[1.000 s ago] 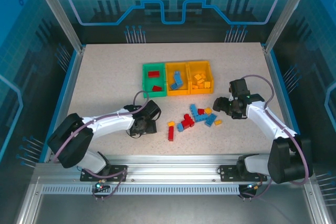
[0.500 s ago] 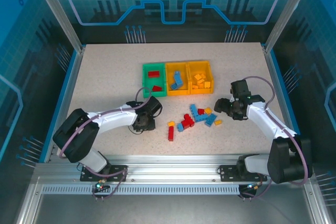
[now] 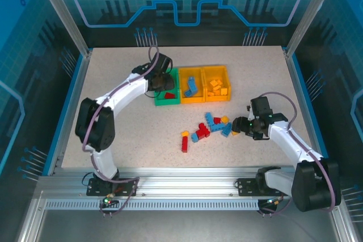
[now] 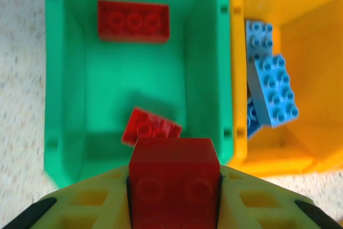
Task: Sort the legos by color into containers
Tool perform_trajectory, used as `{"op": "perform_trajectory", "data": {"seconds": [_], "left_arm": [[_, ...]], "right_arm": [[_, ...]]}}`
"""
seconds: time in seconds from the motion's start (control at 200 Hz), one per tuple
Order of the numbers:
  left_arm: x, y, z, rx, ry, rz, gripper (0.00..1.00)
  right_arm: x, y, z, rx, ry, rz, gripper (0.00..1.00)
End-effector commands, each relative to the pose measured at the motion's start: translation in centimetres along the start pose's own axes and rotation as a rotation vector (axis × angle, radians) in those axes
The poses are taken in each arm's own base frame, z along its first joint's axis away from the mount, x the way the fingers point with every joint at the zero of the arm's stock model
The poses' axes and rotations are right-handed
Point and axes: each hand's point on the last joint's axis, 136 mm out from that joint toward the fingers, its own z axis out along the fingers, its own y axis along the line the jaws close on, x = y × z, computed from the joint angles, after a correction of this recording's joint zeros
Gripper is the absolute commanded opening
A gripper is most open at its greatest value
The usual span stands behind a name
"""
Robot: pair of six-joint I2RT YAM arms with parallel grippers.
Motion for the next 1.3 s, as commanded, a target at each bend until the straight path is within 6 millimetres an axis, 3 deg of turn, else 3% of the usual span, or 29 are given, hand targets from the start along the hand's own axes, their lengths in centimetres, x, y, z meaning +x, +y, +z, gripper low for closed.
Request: {"op": "perform_trajectory", "data": {"seconds": [0.0, 0.12, 0.21, 0.345, 0.55, 0.645, 0.75, 1.075, 1.296], "left_arm": [[-0.5, 0.0, 2.0, 0.012, 0.071, 0.05, 0.36], [-1.5, 0.8, 4.2, 0.0, 0.097, 0.027, 0.37], [-2.0, 1.3, 5.5, -0.003, 0.11, 0.01, 0.38], [-2.5, 1.2, 6.0, -0.003, 0.112, 0.024, 0.45], [-3.2, 0.8, 4.5, 0.017, 0.08, 0.059, 0.71], [-2.9, 0.8, 3.9, 0.031, 0.067, 0.068, 0.78], [-2.3, 0.5, 3.3, 0.068, 0.066, 0.067, 0.8], [-1.3, 0.9, 1.6, 0.116, 0.052, 0.054, 0.82], [-0.8, 1.4, 0.5, 0.143, 0.039, 0.031, 0.86]], "right_arm": [[-1.4, 1.7, -1.5, -0.046, -0.032, -0.197, 0.71], [-2.9, 3.3, -3.2, -0.044, -0.097, -0.29, 0.72], [-1.7, 2.7, -2.9, 0.084, -0.083, -0.387, 0.74], [-0.3, 3.5, -1.7, 0.111, -0.042, -0.427, 0.75], [0.8, 1.7, -0.9, 0.264, 0.026, -0.362, 0.74], [1.1, 1.4, -0.8, 0.281, 0.04, -0.331, 0.7], [2.0, 1.2, -0.4, 0.286, 0.077, -0.31, 0.64], [2.2, 0.7, 1.6, 0.367, 0.192, -0.348, 0.68], [1.0, 0.4, 2.5, 0.352, 0.221, -0.334, 0.68]]}}
